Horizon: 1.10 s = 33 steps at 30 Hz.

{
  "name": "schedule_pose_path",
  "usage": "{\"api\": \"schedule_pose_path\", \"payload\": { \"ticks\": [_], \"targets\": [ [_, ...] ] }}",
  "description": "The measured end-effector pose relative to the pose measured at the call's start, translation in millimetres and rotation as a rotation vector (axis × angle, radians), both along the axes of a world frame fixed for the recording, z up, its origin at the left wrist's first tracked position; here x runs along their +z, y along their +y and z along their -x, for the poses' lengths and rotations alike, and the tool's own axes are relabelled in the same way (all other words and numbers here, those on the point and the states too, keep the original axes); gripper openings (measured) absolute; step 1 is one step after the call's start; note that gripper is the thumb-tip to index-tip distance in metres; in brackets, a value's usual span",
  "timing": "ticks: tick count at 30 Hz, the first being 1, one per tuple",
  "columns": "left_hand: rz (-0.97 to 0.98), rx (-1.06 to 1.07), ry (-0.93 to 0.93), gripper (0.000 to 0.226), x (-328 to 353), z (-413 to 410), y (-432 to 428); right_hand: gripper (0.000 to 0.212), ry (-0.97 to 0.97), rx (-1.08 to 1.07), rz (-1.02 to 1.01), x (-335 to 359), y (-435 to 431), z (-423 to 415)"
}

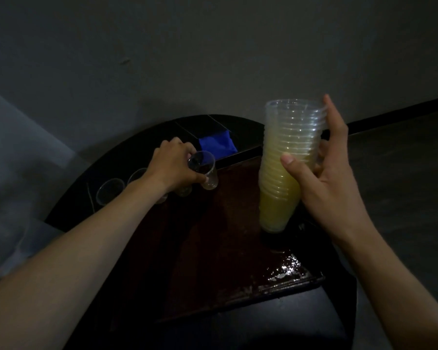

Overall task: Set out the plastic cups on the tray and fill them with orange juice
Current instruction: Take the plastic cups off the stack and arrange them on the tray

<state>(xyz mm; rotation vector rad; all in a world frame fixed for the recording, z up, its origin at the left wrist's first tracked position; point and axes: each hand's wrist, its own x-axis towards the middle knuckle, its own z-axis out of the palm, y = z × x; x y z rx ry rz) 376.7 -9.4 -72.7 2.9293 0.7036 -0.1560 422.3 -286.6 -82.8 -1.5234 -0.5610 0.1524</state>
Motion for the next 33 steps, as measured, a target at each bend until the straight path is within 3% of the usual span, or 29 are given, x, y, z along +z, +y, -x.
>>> {"api": "schedule_pose_path", "payload": {
  "ticks": [20,23,28,33],
  "targets": [
    [0.05,0.019,0.002,0.088,4,3,-1,0.088,0.015,0.02,0.03,2,-2,1],
    [0.284,0.044,-0.164,0.058,11,6,1,0.088,0.006,0.037,0.045,2,-1,1],
    [0.628,0.056,-0.466,0.061,35,7,-5,0.092,-0.006,0.1,0.083,4,6,5],
    [0.798,-0.11,-0.414,0.052,62,2,-35,0.092,-0.028,0.185,0.148,-1,14,12]
  ]
}}
